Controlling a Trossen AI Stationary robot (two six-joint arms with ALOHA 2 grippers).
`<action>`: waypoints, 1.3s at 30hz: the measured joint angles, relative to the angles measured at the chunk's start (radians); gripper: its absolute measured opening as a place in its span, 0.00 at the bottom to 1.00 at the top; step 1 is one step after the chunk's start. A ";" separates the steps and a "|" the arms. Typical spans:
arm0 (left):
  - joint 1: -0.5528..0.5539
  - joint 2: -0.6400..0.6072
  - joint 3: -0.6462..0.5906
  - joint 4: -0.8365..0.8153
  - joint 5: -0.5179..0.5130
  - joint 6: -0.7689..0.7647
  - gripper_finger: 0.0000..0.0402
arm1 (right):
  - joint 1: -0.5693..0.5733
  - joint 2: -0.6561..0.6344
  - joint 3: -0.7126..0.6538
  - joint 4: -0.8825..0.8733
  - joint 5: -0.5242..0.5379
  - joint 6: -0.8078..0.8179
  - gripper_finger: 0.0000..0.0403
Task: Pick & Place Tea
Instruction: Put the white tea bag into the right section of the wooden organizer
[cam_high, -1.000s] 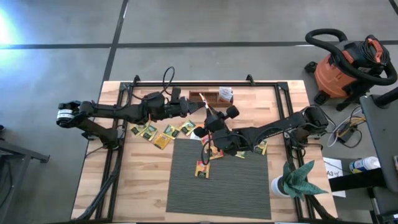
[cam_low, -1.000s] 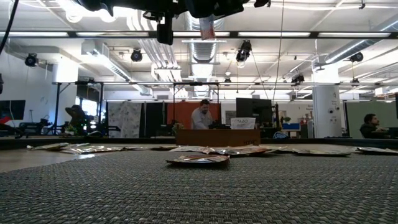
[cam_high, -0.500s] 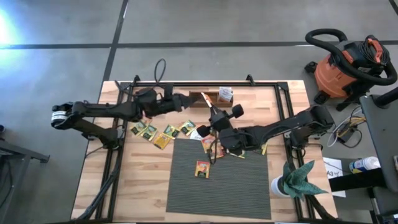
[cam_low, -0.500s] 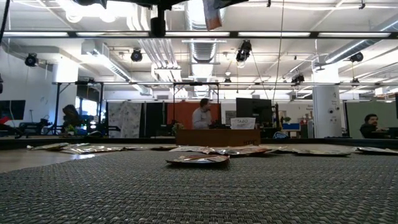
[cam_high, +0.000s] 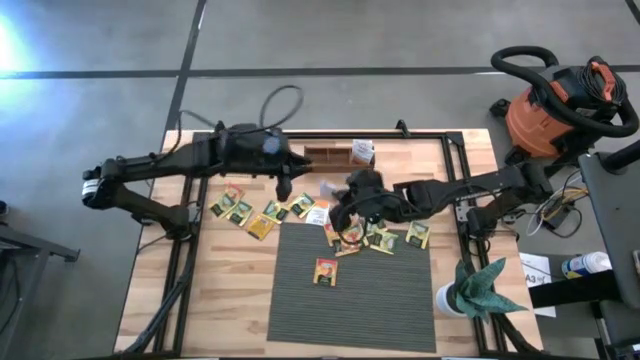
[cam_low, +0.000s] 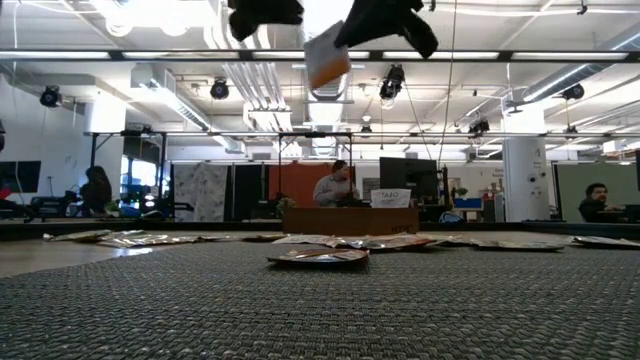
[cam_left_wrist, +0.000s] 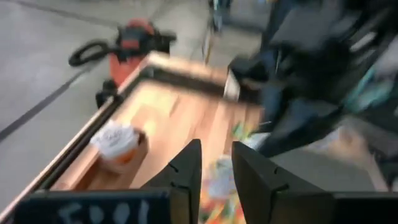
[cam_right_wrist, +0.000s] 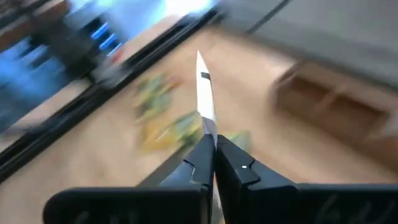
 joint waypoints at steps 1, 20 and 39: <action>0.006 0.027 0.035 -0.041 0.016 0.041 0.23 | -0.015 -0.001 0.000 -0.001 -0.085 -0.003 0.02; 0.016 0.345 0.347 -0.505 0.220 0.375 0.23 | -0.043 -0.019 -0.002 -0.035 -0.195 -0.053 0.02; 0.021 0.344 0.347 -0.475 0.181 0.447 0.00 | -0.049 -0.019 -0.003 -0.047 -0.142 -0.113 0.07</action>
